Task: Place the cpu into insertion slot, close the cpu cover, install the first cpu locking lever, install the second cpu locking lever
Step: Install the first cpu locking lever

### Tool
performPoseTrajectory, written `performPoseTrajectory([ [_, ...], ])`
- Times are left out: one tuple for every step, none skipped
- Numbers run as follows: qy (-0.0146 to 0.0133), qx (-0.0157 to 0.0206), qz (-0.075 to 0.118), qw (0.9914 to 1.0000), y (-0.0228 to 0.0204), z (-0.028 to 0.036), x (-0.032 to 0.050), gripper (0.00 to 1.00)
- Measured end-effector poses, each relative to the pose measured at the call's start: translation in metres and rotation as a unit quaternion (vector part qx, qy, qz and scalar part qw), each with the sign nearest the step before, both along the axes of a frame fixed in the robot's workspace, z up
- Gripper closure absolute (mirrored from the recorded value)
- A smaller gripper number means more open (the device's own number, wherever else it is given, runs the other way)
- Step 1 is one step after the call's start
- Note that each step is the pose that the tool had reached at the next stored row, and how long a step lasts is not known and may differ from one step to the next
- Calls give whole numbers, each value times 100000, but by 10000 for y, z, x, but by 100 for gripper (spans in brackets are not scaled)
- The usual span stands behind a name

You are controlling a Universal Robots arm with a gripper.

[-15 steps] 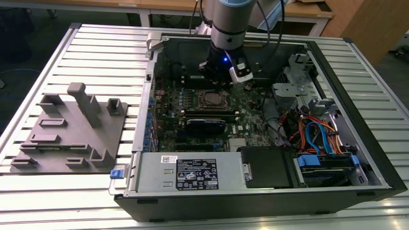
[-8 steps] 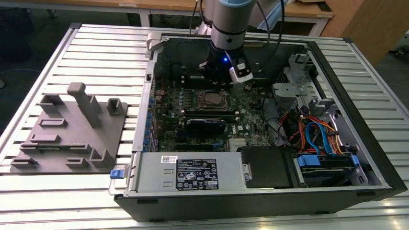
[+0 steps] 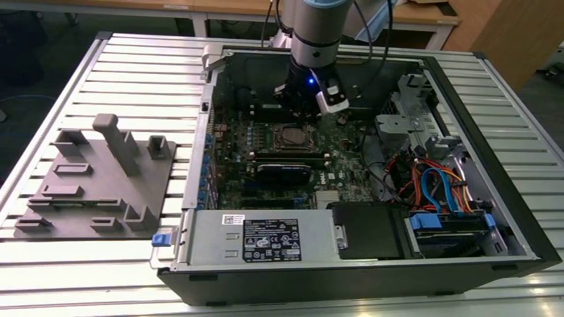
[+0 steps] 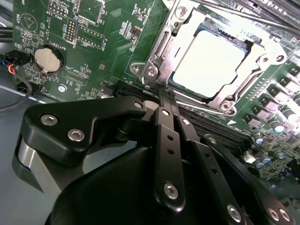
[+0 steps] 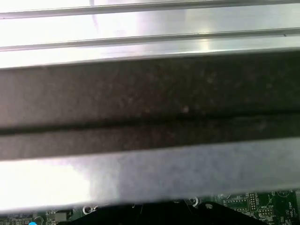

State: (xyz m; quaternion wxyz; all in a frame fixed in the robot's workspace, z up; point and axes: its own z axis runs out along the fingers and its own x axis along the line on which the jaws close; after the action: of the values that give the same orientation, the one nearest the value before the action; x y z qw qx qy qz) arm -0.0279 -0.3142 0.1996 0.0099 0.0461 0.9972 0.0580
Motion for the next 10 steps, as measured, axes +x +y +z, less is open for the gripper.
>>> performPoseTrajectory([
  [-4, 8, 0, 100000, 0, 0, 0, 89],
  [-12, -61, -1, 100000, 1, -2, 0, 89],
  [0, -271, -2, 100000, 0, -8, 1, 89],
  [12, -485, -1, 99999, 0, -16, 0, 89],
  [12, -766, -1, 99997, -1, -23, 1, 89],
  [19, -986, 2, 99995, 0, -33, 1, 89],
  [16, -1148, 2, 99993, 0, -39, 1, 89],
  [13, -1291, 2, 99992, 0, -44, 1, 89],
  [7, -1401, 1, 99990, 0, -46, 1, 89],
  [11, -1446, 5, 99990, -1, -47, 1, 89],
])
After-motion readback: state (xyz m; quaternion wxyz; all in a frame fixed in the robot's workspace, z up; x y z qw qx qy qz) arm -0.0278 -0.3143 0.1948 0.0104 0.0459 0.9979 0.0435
